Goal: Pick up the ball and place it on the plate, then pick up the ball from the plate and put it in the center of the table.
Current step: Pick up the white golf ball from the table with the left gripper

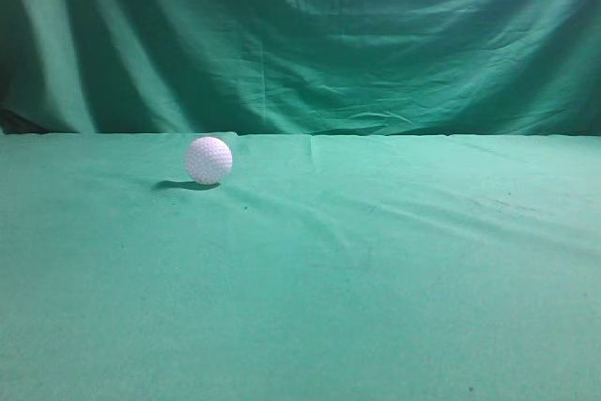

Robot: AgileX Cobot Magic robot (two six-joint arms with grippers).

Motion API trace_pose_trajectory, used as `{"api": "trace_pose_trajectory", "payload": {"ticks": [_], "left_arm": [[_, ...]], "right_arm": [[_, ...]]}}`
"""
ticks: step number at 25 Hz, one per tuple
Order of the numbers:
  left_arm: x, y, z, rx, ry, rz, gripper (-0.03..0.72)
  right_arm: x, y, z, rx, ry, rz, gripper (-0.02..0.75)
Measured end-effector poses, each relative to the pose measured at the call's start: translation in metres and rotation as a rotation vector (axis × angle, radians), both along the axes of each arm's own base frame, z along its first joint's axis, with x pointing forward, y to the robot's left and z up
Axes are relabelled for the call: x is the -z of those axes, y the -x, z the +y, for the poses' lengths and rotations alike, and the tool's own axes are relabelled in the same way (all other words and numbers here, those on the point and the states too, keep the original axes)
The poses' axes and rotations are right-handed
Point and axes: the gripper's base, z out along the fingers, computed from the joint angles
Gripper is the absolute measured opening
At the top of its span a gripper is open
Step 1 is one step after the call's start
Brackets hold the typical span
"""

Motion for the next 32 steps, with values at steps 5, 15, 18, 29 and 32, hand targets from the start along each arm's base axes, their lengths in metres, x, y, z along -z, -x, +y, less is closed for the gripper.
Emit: {"api": "trace_pose_trajectory", "payload": {"ticks": [5, 15, 18, 29, 32], "left_arm": [[-0.010, 0.000, 0.003, -0.028, 0.022, -0.109, 0.049], [-0.052, 0.006, 0.000, 0.009, 0.191, -0.112, 0.049], [-0.069, -0.001, -0.004, 0.035, 0.180, 0.068, 0.049], [-0.106, -0.016, -0.009, 0.092, 0.192, 0.107, 0.049], [-0.121, -0.024, -0.013, 0.131, 0.122, 0.218, 0.049]], "right_arm": [[0.000, 0.000, 0.000, 0.000, 0.000, 0.000, 0.050], [0.000, 0.000, 0.000, 0.000, 0.000, 0.000, 0.050], [0.000, 0.000, 0.000, 0.000, 0.000, 0.000, 0.050], [0.000, 0.000, 0.000, 0.000, 0.000, 0.000, 0.050], [0.000, 0.000, 0.000, 0.000, 0.000, 0.000, 0.050]]}}
